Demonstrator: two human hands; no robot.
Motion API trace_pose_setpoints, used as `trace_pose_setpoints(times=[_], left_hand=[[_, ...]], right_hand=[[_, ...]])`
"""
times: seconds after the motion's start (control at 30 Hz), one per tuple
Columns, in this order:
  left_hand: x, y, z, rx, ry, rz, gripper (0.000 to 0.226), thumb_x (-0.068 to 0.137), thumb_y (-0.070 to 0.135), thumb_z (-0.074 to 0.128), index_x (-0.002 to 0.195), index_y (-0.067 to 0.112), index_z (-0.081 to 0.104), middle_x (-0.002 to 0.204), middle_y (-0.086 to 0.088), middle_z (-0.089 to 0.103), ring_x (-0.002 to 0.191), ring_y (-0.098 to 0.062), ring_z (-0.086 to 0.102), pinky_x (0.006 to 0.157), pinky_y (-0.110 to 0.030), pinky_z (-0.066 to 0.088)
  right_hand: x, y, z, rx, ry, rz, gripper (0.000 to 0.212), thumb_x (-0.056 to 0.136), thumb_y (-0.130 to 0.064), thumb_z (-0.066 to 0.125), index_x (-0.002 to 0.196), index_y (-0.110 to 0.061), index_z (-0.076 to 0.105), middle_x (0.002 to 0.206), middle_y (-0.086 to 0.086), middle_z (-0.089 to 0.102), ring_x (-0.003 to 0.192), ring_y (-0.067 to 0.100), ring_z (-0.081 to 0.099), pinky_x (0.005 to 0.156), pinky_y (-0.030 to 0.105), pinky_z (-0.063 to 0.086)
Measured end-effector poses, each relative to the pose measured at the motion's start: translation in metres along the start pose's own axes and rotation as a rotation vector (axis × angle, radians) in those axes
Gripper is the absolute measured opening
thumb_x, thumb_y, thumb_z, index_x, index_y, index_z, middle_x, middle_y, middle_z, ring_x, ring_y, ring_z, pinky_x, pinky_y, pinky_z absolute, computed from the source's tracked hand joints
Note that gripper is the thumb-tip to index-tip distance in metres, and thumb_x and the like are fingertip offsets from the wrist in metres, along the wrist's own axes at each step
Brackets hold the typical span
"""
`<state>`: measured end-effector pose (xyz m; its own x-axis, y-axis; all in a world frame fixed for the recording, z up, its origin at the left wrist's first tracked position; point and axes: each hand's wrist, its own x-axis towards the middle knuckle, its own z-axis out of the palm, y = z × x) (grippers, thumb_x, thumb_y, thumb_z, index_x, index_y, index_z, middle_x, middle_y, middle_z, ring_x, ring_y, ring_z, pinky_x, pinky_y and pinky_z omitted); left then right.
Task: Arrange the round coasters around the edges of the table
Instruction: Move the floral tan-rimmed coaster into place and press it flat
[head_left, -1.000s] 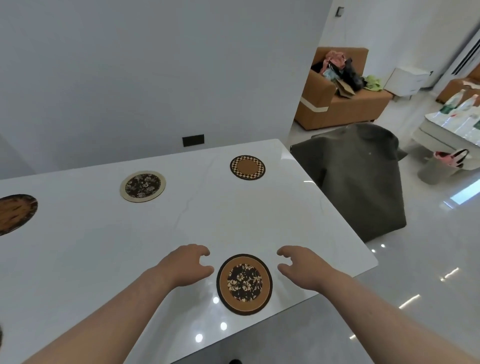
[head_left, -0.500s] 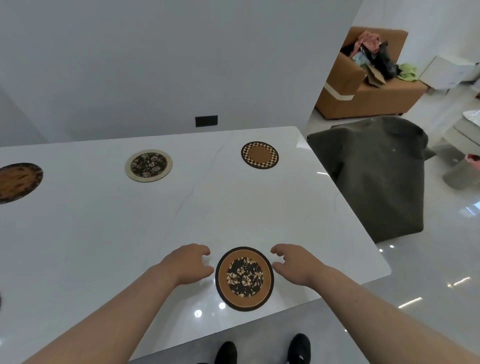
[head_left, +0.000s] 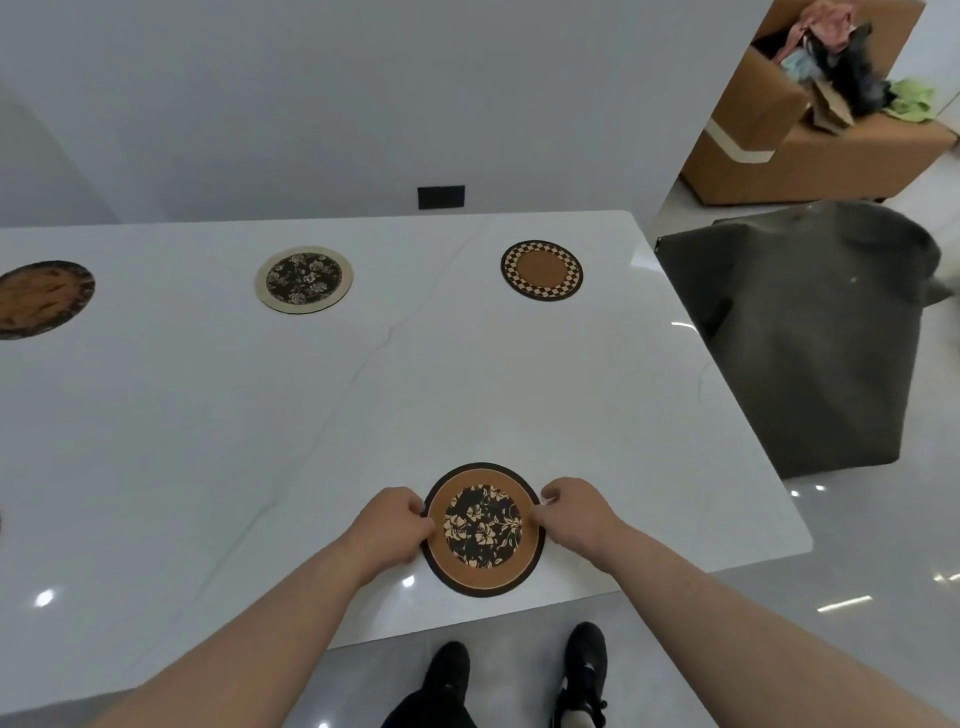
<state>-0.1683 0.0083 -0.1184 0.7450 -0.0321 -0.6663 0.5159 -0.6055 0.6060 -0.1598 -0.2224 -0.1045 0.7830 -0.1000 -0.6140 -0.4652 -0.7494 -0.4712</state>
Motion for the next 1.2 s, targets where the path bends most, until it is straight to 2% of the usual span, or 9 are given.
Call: trace_pose_setpoints(times=[0.03, 0.07, 0.17, 0.33, 0.5, 0.73, 0.87, 1.1, 1.2], left_hand=[[0.000, 0.000, 0.003, -0.053, 0.023, -0.025, 0.010, 0.080, 0.008, 0.060, 0.089, 0.012, 0.057, 0.082, -0.010, 0.062, 0.066, -0.024, 0.060, 0.065, -0.036, 0.054], [-0.001, 0.001, 0.005, -0.119, 0.043, -0.065, 0.018, 0.080, 0.005, 0.062, 0.095, 0.011, 0.055, 0.089, -0.012, 0.063, 0.070, -0.025, 0.063, 0.069, -0.039, 0.057], [-0.003, 0.008, 0.013, -0.307, 0.085, -0.139, 0.022, 0.080, -0.007, 0.063, 0.099, 0.003, 0.058, 0.087, -0.019, 0.064, 0.066, -0.027, 0.064, 0.071, -0.044, 0.059], [-0.002, 0.026, 0.026, -0.334, 0.131, -0.097, 0.016, 0.079, -0.011, 0.062, 0.090, 0.001, 0.061, 0.076, -0.014, 0.061, 0.064, -0.025, 0.062, 0.068, -0.045, 0.060], [0.001, 0.061, 0.042, -0.356, 0.161, -0.046, 0.016, 0.080, -0.010, 0.064, 0.090, 0.002, 0.060, 0.070, -0.008, 0.055, 0.063, -0.020, 0.057, 0.064, -0.035, 0.056], [0.013, 0.107, 0.073, -0.416, 0.145, -0.027, 0.016, 0.078, -0.009, 0.064, 0.090, 0.001, 0.059, 0.074, -0.009, 0.054, 0.067, -0.020, 0.055, 0.066, -0.034, 0.056], [0.028, 0.126, 0.090, -0.418, 0.143, -0.022, 0.016, 0.077, -0.008, 0.064, 0.089, 0.002, 0.059, 0.074, -0.009, 0.055, 0.064, -0.020, 0.055, 0.062, -0.031, 0.054], [0.045, 0.144, 0.121, -0.374, 0.170, -0.034, 0.018, 0.077, -0.007, 0.064, 0.092, -0.001, 0.058, 0.071, -0.008, 0.055, 0.058, -0.018, 0.052, 0.052, -0.025, 0.048], [0.048, 0.141, 0.127, -0.332, 0.198, -0.036, 0.017, 0.077, -0.004, 0.063, 0.090, 0.004, 0.058, 0.074, -0.006, 0.057, 0.062, -0.017, 0.053, 0.053, -0.024, 0.049]], right_hand=[[0.002, 0.001, 0.000, 0.052, 0.003, 0.015, 0.014, 0.075, -0.017, 0.062, 0.064, -0.011, 0.058, 0.068, 0.018, 0.047, 0.066, 0.028, 0.052, 0.064, 0.038, 0.043], [0.005, 0.003, 0.000, 0.091, 0.002, 0.021, 0.017, 0.071, -0.015, 0.061, 0.057, -0.014, 0.051, 0.063, 0.013, 0.042, 0.061, 0.025, 0.047, 0.060, 0.037, 0.040], [0.012, 0.009, -0.002, 0.168, 0.009, 0.009, 0.010, 0.074, -0.009, 0.063, 0.065, -0.013, 0.059, 0.068, 0.008, 0.056, 0.063, 0.021, 0.054, 0.063, 0.035, 0.050], [0.017, 0.023, -0.017, 0.217, 0.014, -0.025, 0.010, 0.077, -0.008, 0.066, 0.070, -0.015, 0.062, 0.073, 0.005, 0.064, 0.076, 0.025, 0.065, 0.078, 0.046, 0.060], [0.020, 0.040, -0.055, 0.252, 0.030, -0.014, 0.009, 0.079, -0.008, 0.068, 0.074, -0.013, 0.062, 0.072, 0.006, 0.064, 0.068, 0.022, 0.063, 0.074, 0.043, 0.061], [0.029, 0.059, -0.111, 0.319, -0.029, -0.010, 0.008, 0.075, -0.001, 0.064, 0.075, -0.008, 0.059, 0.067, 0.006, 0.057, 0.061, 0.019, 0.055, 0.063, 0.033, 0.054], [0.048, 0.073, -0.136, 0.315, -0.044, -0.031, 0.009, 0.074, -0.002, 0.065, 0.076, -0.007, 0.059, 0.064, 0.005, 0.056, 0.059, 0.018, 0.054, 0.060, 0.032, 0.052], [0.080, 0.097, -0.153, 0.237, -0.098, -0.034, 0.012, 0.072, -0.008, 0.067, 0.082, -0.007, 0.061, 0.068, 0.005, 0.061, 0.063, 0.019, 0.060, 0.069, 0.038, 0.058], [0.086, 0.104, -0.153, 0.182, -0.125, -0.059, 0.019, 0.066, -0.018, 0.067, 0.082, -0.010, 0.062, 0.068, 0.004, 0.063, 0.068, 0.024, 0.065, 0.074, 0.043, 0.061]])
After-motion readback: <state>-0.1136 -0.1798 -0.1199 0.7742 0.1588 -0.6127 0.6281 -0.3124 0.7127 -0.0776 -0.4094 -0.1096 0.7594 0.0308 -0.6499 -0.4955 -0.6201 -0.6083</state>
